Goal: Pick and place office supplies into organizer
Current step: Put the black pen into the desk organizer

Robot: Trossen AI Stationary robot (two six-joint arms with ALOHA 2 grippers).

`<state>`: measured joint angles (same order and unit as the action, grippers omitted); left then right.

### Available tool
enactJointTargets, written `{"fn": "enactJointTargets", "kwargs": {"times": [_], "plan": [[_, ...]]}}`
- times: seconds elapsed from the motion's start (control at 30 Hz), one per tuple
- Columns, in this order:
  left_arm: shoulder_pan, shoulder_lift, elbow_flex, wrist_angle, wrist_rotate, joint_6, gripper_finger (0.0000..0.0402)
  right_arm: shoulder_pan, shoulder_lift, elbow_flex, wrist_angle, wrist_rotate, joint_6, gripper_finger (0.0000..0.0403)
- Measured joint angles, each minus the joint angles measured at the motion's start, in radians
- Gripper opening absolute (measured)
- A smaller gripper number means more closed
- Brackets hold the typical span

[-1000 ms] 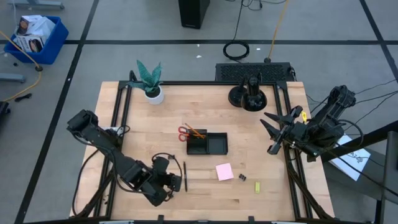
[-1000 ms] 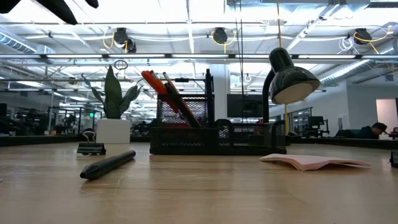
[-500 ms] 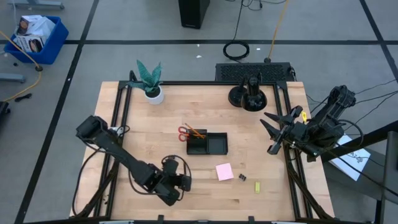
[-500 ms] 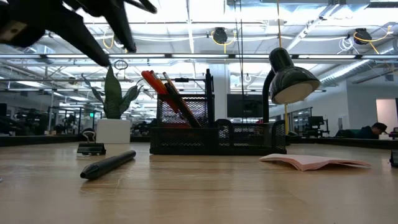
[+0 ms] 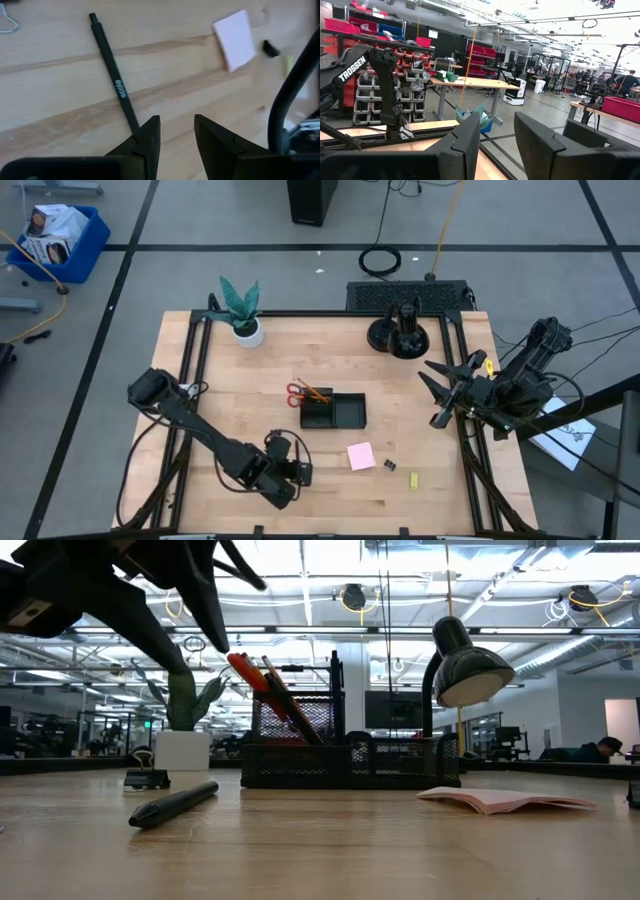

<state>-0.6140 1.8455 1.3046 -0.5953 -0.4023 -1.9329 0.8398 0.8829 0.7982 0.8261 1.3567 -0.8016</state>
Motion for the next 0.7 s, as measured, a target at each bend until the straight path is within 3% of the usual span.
{"fn": "enactJointTargets", "kwargs": {"times": [0.7], "plan": [[0.05,0.054,0.0,-0.045,0.064,-0.032,0.0124,0.0,0.0,0.0,0.0,0.0,-0.005,0.0116]]}}
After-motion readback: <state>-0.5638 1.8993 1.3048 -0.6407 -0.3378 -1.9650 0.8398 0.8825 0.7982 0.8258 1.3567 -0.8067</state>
